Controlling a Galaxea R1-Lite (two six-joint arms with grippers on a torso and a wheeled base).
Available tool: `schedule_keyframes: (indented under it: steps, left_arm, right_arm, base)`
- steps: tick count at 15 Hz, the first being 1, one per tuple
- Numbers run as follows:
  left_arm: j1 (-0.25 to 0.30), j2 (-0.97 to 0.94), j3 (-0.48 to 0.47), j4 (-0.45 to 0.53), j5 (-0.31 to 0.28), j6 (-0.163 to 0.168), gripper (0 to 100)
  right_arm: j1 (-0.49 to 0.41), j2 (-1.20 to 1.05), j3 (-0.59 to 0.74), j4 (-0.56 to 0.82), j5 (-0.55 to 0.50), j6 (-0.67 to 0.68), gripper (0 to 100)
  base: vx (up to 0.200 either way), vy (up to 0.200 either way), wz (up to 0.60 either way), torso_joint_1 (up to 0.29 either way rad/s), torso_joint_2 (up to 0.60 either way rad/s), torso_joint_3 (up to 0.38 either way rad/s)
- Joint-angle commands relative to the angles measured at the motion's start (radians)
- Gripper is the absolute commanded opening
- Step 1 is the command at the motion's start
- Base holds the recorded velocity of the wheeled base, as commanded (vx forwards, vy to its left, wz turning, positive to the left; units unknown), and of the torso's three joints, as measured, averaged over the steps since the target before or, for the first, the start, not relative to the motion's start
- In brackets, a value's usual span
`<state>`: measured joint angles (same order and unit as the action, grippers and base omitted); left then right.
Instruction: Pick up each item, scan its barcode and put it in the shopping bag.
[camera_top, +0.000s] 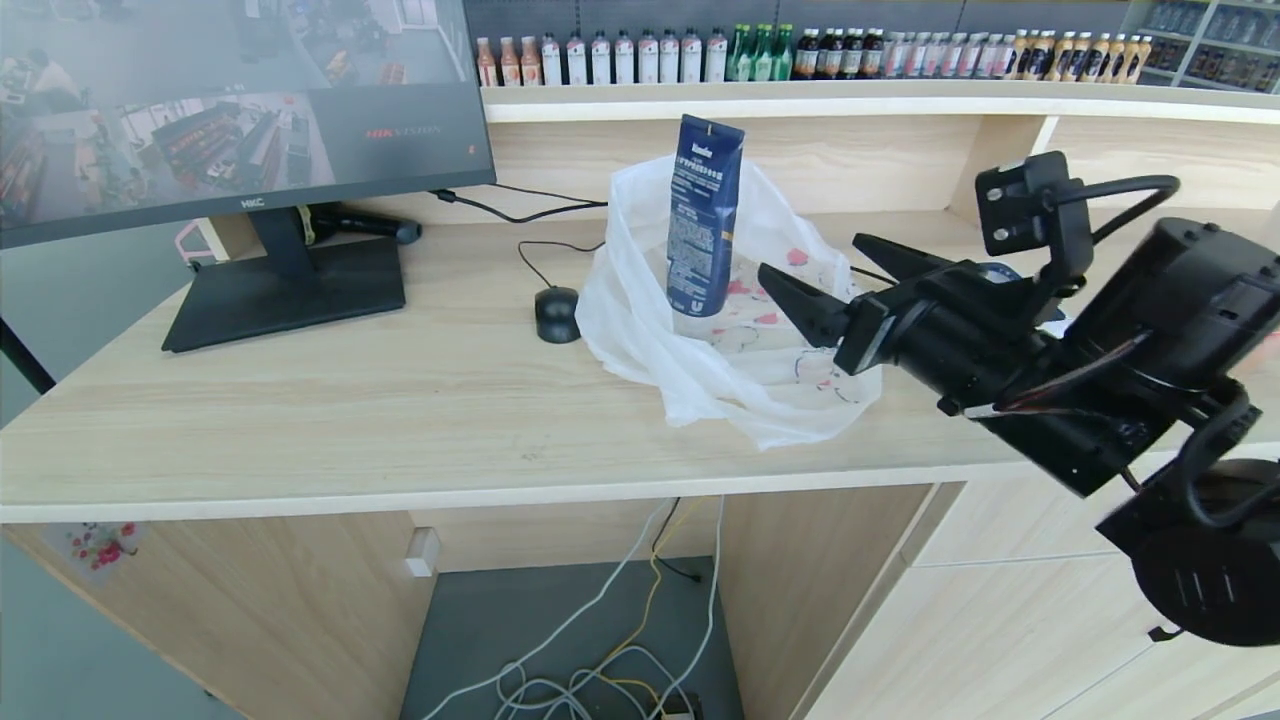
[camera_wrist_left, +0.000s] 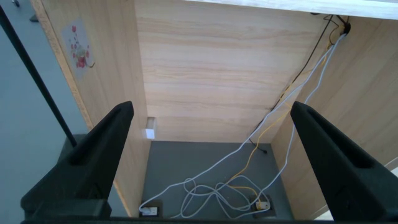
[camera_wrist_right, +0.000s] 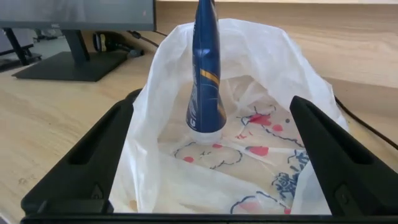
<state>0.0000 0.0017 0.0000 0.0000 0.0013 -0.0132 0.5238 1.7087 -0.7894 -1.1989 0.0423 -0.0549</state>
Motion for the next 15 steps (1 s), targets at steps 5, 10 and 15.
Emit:
schedule_keyframes:
  steps: [5,10,15]
  left_arm:
    - [0.0,0.0,0.0,0.0,0.0,-0.001,100]
    - [0.002,0.0,0.0,0.0,0.0,-0.005,100]
    - [0.002,0.0,0.0,0.0,0.0,-0.005,100]
  right_arm:
    - [0.012,-0.067,0.3,-0.338,-0.013,-0.002,100]
    - [0.012,-0.132,0.372,-0.372,-0.071,-0.01,100]
    - [0.01,-0.199,0.496,-0.372,-0.082,-0.056,100]
  base:
    - [0.0,0.0,0.0,0.0,0.0,0.0]
    - [0.0,0.0,0.0,0.0,0.0,0.0]
    - [0.0,0.0,0.0,0.0,0.0,0.0]
